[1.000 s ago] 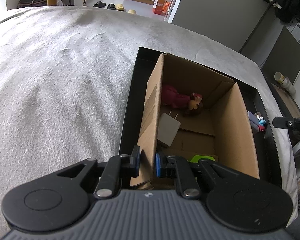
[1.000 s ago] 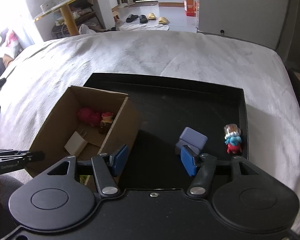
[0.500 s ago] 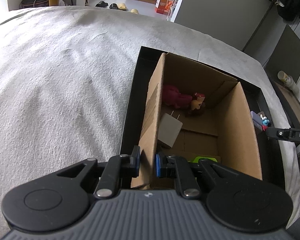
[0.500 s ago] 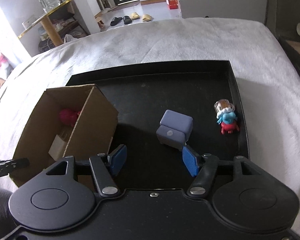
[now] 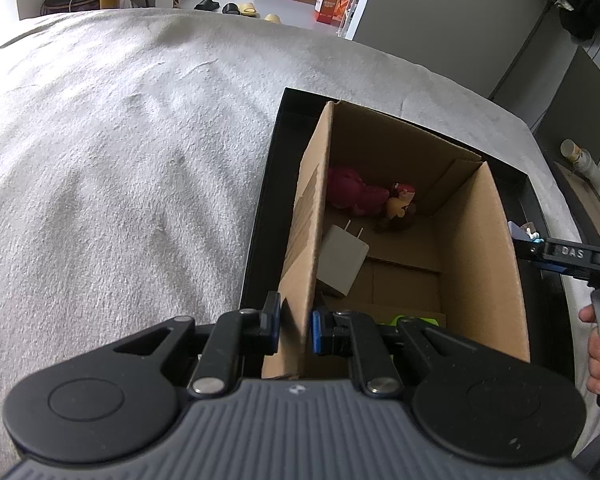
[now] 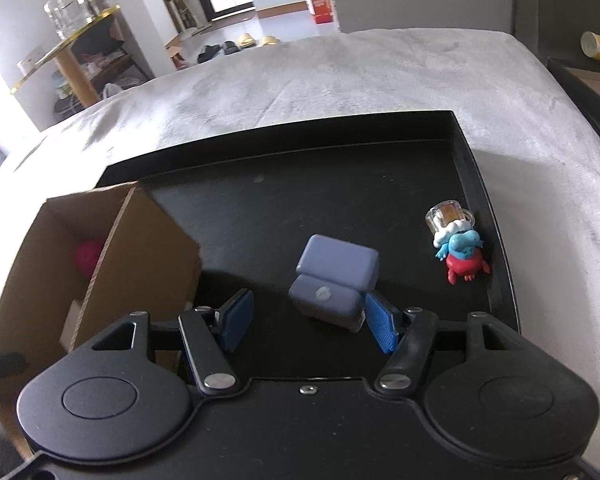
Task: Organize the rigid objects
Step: 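Move the right tool back to the lavender block on the tray, then close the right tool on the lavender block and lift it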
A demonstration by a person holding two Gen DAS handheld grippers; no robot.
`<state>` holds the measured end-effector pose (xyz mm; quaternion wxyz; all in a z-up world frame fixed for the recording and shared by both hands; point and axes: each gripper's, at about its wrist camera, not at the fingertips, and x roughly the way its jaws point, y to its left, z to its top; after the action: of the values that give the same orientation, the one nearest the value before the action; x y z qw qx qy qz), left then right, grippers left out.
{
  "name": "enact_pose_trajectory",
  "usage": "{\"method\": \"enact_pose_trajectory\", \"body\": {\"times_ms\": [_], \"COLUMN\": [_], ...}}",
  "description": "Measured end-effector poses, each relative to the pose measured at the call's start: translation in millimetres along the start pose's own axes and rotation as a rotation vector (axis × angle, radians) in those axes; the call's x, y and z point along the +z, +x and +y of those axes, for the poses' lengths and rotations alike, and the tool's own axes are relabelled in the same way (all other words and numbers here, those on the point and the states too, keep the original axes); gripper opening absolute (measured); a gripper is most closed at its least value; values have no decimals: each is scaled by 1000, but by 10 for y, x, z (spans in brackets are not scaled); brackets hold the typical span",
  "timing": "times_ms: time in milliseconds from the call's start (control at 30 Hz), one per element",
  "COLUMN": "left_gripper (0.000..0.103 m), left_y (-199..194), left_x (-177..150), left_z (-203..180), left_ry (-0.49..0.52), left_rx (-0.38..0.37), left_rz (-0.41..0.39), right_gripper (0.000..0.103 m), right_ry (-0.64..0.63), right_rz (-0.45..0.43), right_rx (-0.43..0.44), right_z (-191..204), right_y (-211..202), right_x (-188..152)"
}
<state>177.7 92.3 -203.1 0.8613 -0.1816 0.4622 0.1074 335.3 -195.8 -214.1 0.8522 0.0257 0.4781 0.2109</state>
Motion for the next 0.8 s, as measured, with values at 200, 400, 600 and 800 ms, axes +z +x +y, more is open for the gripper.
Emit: {"method": "enact_pose_trajectory", "body": {"times_ms": [200,400,600,800], "left_gripper": [14,14,14,14], "left_y": [28,25,17,-1], "left_x": [13,11,9,7], "left_z": [12,8,-6,-20], "left_ry": [1,1,6,11], "left_rx": [-2,-3,0,8], "left_rz": [5,5,4,2], "right_gripper": [62,61,44,43], "right_ry": [36,26,6,14], "right_rz": [3,-4,34,46], "right_rx": [-47,-72,-91,-91], "right_z": [-56,-81,-44,-69], "right_y": [145,219,157,44], "right_x": [19,26,-33,-78]}}
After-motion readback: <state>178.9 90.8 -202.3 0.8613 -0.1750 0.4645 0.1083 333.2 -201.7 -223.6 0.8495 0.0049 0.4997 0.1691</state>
